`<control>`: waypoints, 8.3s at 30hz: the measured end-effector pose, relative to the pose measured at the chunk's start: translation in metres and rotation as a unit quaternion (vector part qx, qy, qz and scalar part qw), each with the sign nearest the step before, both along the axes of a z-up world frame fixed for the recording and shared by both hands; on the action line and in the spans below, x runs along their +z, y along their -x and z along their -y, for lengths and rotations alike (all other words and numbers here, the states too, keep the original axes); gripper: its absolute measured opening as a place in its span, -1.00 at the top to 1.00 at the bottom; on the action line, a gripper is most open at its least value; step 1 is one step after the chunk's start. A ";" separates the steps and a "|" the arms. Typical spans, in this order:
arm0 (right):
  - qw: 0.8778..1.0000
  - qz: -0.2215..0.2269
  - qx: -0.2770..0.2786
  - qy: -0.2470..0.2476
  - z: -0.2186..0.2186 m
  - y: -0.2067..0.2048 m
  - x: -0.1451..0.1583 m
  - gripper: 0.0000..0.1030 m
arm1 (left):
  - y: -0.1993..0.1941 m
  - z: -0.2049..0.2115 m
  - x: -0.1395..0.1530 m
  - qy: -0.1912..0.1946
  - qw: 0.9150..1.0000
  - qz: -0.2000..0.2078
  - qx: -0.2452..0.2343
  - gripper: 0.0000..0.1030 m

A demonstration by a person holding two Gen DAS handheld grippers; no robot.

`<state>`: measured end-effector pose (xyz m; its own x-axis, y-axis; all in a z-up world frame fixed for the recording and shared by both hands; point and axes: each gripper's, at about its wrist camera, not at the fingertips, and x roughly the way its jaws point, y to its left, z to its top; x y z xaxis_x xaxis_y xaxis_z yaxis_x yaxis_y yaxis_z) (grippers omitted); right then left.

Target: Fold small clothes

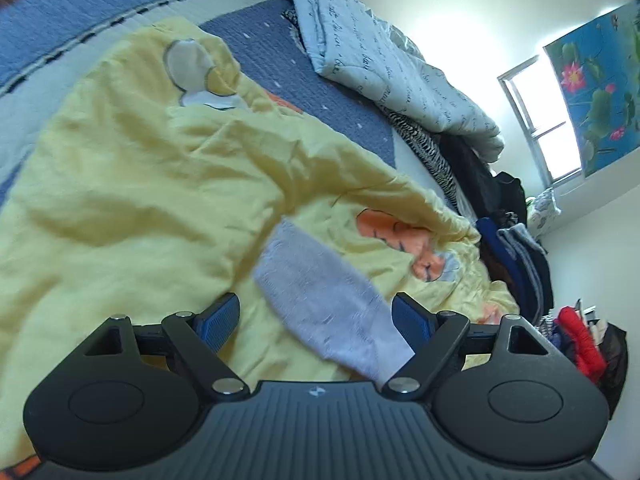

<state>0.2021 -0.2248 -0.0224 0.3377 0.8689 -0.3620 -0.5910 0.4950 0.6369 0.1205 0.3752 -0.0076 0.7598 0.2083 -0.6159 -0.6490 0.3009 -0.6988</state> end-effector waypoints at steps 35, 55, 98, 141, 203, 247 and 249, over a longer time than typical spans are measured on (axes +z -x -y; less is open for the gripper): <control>0.997 -0.029 -0.003 -0.068 0.016 -0.004 -0.003 -0.99 | -0.028 0.287 0.077 -0.333 0.817 0.107 -0.458 0.94; 0.943 -0.294 -0.045 -0.149 -0.028 -0.052 0.000 -0.76 | -0.016 0.374 0.022 -0.475 0.695 0.016 -0.540 0.94; 0.934 -0.262 -0.118 -0.211 0.065 -0.009 0.011 -0.38 | 0.004 0.309 0.038 -0.361 0.811 0.019 -0.460 -0.46; 0.962 -0.247 -0.116 -0.011 0.024 -0.060 -0.002 -0.49 | 0.013 0.330 0.007 -0.319 0.823 0.024 -0.470 -0.74; 0.917 -0.219 -0.192 -0.273 0.121 0.062 0.016 0.86 | -0.091 0.391 0.012 -0.529 0.608 -0.006 -0.592 0.86; 0.904 -0.279 -0.293 -0.139 0.129 0.131 -0.041 0.10 | -0.061 0.378 0.049 -0.415 0.742 0.033 -0.525 -0.74; 0.907 -0.247 -0.315 -0.128 0.144 0.134 -0.029 0.05 | -0.036 0.390 0.062 -0.423 0.727 0.064 -0.537 -0.74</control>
